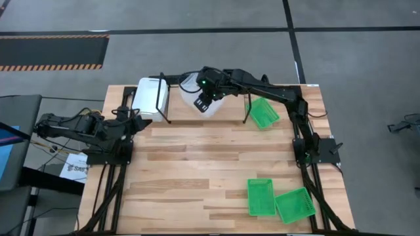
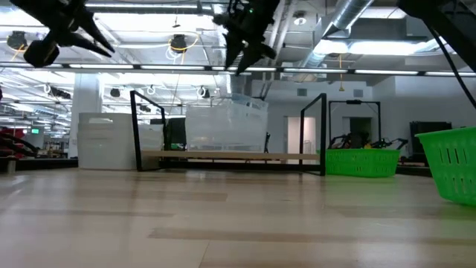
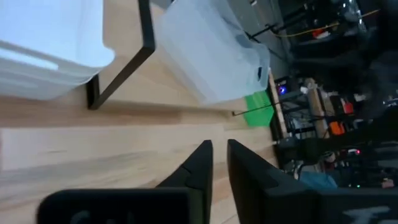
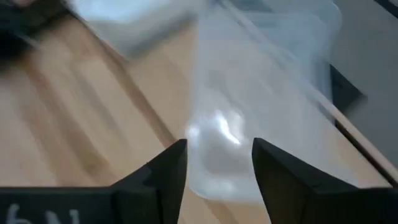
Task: Stack baskets on shelf by color
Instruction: Stack the transparent bin on top of the transparent bins on the shelf
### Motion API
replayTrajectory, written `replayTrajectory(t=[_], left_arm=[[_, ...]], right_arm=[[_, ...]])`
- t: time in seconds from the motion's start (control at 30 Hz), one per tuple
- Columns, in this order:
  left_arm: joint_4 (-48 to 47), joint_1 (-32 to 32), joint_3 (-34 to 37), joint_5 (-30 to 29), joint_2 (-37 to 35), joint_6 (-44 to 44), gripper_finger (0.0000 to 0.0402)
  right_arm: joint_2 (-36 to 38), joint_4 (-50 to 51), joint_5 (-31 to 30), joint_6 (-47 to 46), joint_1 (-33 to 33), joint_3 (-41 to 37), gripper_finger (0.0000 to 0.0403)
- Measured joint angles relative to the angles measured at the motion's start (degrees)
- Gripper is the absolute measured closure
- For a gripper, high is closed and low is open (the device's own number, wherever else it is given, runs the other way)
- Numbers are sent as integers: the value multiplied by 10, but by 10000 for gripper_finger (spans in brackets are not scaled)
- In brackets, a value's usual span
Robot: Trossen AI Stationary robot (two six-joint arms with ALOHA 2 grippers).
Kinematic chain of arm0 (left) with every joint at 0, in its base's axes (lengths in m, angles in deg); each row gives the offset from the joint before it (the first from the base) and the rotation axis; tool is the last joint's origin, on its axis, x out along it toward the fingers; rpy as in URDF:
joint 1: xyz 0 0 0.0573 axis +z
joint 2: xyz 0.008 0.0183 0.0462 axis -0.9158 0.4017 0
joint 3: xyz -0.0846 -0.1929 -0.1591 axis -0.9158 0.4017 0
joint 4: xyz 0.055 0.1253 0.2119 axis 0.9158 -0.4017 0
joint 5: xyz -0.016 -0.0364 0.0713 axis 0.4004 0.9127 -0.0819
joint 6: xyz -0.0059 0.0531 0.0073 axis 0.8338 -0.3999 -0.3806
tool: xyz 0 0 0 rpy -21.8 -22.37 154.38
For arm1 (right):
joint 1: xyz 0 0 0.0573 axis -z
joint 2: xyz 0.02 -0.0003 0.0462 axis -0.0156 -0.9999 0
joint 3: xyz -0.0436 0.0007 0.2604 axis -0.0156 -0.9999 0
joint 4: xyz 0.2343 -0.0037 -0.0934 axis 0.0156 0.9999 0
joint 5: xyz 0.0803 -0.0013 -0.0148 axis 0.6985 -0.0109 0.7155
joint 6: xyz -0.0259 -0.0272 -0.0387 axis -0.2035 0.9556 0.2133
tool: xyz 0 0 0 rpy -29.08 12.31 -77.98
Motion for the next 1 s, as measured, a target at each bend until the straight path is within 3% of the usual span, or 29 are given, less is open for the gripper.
replayTrajectory(t=[0.13,0.33,0.5,0.67,1.0], left_arm=[[1,18,-24,2,0,-29,326],[1,41,-62,-22,0,-65,277],[0,57,-75,-30,0,-81,267],[-6,69,-75,-31,0,-83,271],[-30,94,-75,-32,0,-81,274]], right_arm=[[-5,97,-99,2,15,0,211],[-8,159,-118,-5,44,-1,222],[-8,226,-142,-19,55,-1,226],[-8,195,-144,-17,61,-44,227],[-7,99,-75,-16,46,-89,232]])
